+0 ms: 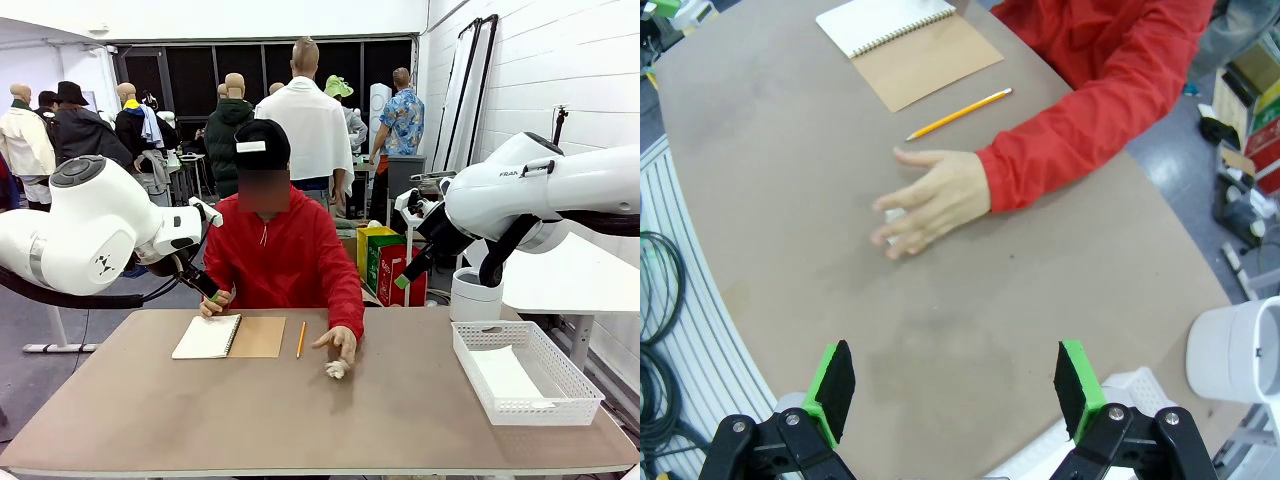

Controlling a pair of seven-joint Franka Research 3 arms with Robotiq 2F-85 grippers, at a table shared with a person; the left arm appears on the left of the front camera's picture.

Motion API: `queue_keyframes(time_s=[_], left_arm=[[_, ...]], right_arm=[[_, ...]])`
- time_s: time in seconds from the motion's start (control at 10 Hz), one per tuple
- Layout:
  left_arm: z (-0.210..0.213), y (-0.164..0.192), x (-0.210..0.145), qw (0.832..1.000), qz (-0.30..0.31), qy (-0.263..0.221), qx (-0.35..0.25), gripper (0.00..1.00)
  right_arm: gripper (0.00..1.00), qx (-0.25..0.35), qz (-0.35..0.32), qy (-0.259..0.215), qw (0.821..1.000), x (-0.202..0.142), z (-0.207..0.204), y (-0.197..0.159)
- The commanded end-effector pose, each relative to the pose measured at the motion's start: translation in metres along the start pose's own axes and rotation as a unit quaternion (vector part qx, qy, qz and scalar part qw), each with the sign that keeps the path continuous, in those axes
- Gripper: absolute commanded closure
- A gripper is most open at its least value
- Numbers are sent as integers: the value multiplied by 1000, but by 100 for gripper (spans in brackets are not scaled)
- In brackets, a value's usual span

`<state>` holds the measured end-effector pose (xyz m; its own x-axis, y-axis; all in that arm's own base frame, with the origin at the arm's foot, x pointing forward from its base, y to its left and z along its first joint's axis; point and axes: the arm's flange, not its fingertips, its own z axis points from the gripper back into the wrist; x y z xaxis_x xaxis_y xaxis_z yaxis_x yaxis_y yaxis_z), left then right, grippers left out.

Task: Sort the paper based on its condition.
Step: If a person hands you a paper, place it in the Organizing basket , and if it's crumpled, put it in the Trash can.

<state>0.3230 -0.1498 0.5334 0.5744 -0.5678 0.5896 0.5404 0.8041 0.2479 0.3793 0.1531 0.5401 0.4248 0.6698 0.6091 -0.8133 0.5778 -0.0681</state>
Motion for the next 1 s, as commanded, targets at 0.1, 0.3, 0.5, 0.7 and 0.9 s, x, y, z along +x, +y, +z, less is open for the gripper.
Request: queue_keyframes(time_s=[0.1,0.3,0.5,0.7,0.9], left_arm=[[1,0,0,1000,-1,-1,0,0],[1,0,0,1000,-1,-1,0,0],[1,0,0,1000,-1,-1,0,0],[1,0,0,1000,-1,-1,0,0],[1,0,0,1000,-1,-1,0,0]], right_arm=[[0,-1,-6,-1,1000,1,-1,1],[0,-1,-6,-1,1000,1,-1,1],[0,0,0,0,1000,0,0,0],[0,-11,27,25,999,11,-19,10],[0,-4,63,56,996,23,-50,20]])
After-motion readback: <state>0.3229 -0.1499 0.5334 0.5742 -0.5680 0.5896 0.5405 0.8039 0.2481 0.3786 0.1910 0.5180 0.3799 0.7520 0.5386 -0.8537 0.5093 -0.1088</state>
